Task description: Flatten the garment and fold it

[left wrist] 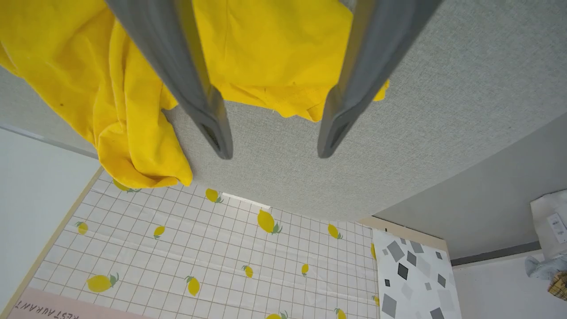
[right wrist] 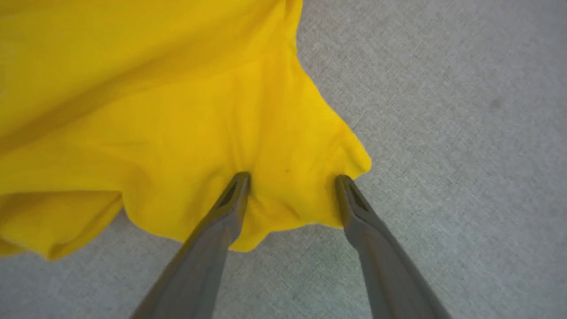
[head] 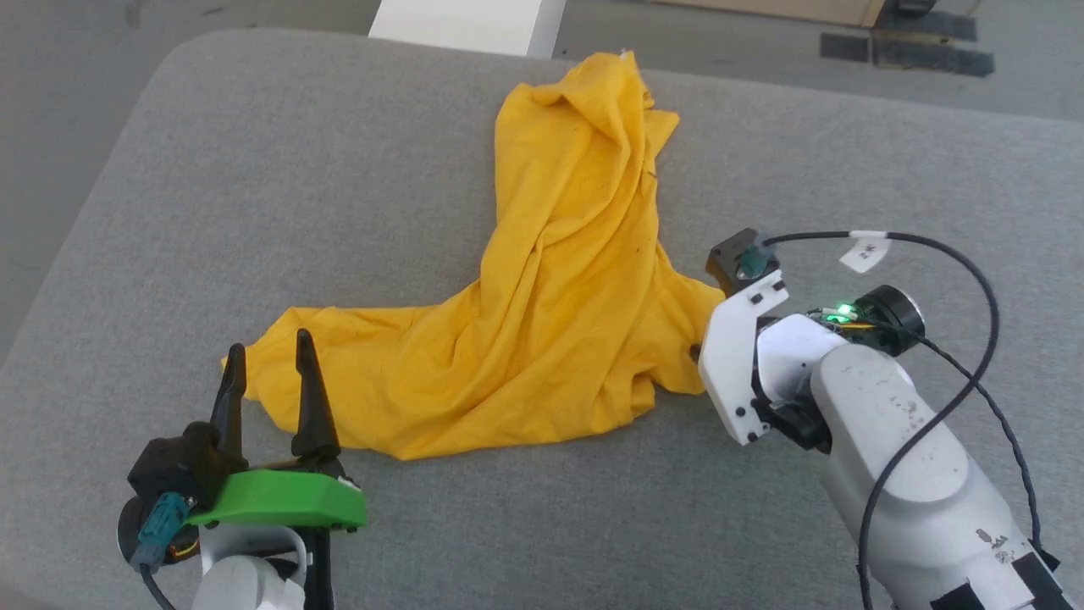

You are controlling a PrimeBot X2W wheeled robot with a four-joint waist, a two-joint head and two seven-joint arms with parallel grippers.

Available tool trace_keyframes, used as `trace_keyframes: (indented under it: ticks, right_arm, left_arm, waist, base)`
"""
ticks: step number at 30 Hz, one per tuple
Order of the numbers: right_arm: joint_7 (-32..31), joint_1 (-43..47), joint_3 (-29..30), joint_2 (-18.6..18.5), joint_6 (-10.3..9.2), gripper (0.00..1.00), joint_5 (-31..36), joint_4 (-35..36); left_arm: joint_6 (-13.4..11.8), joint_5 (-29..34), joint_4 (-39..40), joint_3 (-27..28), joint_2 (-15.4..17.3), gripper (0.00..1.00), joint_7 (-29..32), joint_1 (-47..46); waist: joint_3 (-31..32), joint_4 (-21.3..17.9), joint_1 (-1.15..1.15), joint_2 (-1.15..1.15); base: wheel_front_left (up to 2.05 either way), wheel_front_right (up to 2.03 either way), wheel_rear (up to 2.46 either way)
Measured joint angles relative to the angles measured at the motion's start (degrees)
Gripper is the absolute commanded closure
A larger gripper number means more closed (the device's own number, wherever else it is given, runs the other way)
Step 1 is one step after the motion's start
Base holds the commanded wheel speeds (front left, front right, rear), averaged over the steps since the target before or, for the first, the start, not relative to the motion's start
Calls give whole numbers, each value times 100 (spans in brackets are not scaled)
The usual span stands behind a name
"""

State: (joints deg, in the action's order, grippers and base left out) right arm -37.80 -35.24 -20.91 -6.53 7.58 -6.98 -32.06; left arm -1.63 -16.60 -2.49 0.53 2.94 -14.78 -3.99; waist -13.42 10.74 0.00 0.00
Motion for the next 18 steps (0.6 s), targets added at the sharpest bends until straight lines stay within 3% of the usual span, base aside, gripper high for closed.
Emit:
trace_keyframes:
  ticks: [6,7,8,11,14,18]
  right_arm:
    - [-436,-239,-459,-119,-2,0,-200,14]
    - [-408,-254,-488,-145,-2,82,-282,43]
    - [-402,-253,-511,-168,-2,100,-374,52]
    - [-155,-233,-361,-190,2,100,-723,176]
    - [242,-228,153,-320,1,100,-948,536]
    - [323,7,1038,-809,1,100,-1020,1327]
  left_arm:
    - [-44,-29,-13,-7,0,0,0,-66]
    - [-48,-36,-15,4,0,0,0,-82]
    - [-53,-40,-15,14,0,0,0,-91]
    - [-53,-38,-19,30,-1,0,0,-104]
    - [-51,-23,-42,33,-1,0,0,-103]
    - [-43,-4,-52,87,0,0,0,-84]
  waist:
    - [-186,97,0,0]
    - [-192,92,0,0]
    - [-191,83,0,0]
    - [-151,33,0,0]
    - [-65,-16,0,0]
    - [91,-76,0,0]
  base:
    - [0,0,0]
    - [0,0,0]
    - [0,0,0]
    - [0,0,0]
    - [0,0,0]
    - [0,0,0]
